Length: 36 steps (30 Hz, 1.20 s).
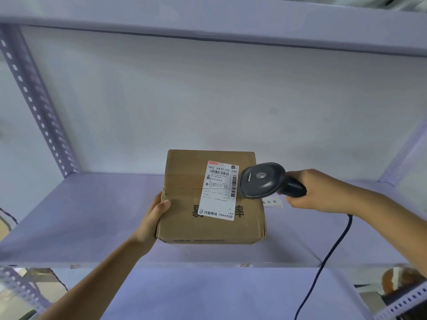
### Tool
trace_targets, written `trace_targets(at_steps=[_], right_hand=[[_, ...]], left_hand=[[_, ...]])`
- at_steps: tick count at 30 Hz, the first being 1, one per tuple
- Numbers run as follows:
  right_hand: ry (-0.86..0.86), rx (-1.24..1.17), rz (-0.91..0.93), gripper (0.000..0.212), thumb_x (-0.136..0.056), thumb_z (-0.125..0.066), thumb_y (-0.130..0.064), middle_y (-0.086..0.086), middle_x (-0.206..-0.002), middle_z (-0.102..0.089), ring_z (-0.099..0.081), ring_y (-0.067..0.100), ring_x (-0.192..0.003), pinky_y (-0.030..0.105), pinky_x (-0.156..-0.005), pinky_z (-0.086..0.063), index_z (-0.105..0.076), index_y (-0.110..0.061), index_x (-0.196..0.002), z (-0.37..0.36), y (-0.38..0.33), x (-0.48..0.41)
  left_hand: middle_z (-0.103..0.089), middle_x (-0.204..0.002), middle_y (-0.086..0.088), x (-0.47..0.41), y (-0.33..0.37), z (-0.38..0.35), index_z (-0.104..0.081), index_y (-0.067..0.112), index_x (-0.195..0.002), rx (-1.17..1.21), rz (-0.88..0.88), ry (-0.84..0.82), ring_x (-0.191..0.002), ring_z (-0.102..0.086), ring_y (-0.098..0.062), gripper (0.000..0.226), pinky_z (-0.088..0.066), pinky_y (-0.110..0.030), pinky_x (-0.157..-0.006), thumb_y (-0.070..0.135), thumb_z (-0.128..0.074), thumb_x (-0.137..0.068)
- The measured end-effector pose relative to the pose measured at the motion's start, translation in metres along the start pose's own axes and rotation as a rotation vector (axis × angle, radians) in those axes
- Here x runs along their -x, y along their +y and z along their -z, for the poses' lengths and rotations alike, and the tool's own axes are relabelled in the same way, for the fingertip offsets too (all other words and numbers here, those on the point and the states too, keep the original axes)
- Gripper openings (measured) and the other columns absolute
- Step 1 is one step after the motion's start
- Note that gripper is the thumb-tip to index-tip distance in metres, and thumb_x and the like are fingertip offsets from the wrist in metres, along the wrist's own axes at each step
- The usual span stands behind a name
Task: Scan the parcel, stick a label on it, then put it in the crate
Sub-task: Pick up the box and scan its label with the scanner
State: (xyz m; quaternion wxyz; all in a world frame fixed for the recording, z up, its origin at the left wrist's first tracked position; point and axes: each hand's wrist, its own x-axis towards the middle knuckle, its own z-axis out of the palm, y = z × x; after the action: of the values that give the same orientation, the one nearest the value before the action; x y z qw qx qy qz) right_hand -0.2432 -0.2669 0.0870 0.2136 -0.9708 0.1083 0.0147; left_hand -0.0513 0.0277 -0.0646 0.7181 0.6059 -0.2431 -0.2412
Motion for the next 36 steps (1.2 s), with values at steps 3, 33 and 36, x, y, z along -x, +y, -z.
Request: trace_targets(at_steps=[3, 33, 36], right_hand=[[0.005, 0.006, 0.011, 0.017, -0.08, -0.059, -0.01, 0.009, -0.074, -0.062, -0.042, 0.01, -0.053, 0.023, -0.054, -0.035, -0.064, -0.021, -0.092, -0.001, 0.001, 0.0], [0.369, -0.705, -0.52, 0.013, -0.089, -0.062, -0.019, 0.009, -0.063, -0.053, -0.047, 0.018, -0.038, 0.027, -0.042, -0.042, -0.056, -0.009, -0.084, -0.041, 0.097, -0.021], [0.389, -0.681, -0.609, 0.012, -0.09, -0.06, -0.017, 0.012, -0.066, -0.053, -0.049, 0.023, -0.041, 0.03, -0.046, -0.044, -0.056, -0.006, -0.089, -0.063, 0.114, -0.029]], left_hand=[[-0.056, -0.137, -0.012, 0.0, 0.0, 0.0, -0.044, 0.018, -0.139, 0.0, 0.006, 0.008, -0.125, -0.054, -0.033, 0.074, -0.042, -0.055, -0.104, 0.05, -0.055, -0.073], [-0.06, -0.134, -0.01, -0.003, -0.002, 0.0, -0.047, 0.022, -0.137, 0.018, -0.001, -0.012, -0.12, -0.058, -0.031, 0.073, -0.049, -0.044, -0.093, 0.053, -0.054, -0.071], [-0.06, -0.134, -0.009, -0.003, -0.004, 0.001, -0.047, 0.023, -0.137, 0.028, 0.0, -0.012, -0.12, -0.058, -0.029, 0.073, -0.05, -0.041, -0.09, 0.054, -0.054, -0.071]])
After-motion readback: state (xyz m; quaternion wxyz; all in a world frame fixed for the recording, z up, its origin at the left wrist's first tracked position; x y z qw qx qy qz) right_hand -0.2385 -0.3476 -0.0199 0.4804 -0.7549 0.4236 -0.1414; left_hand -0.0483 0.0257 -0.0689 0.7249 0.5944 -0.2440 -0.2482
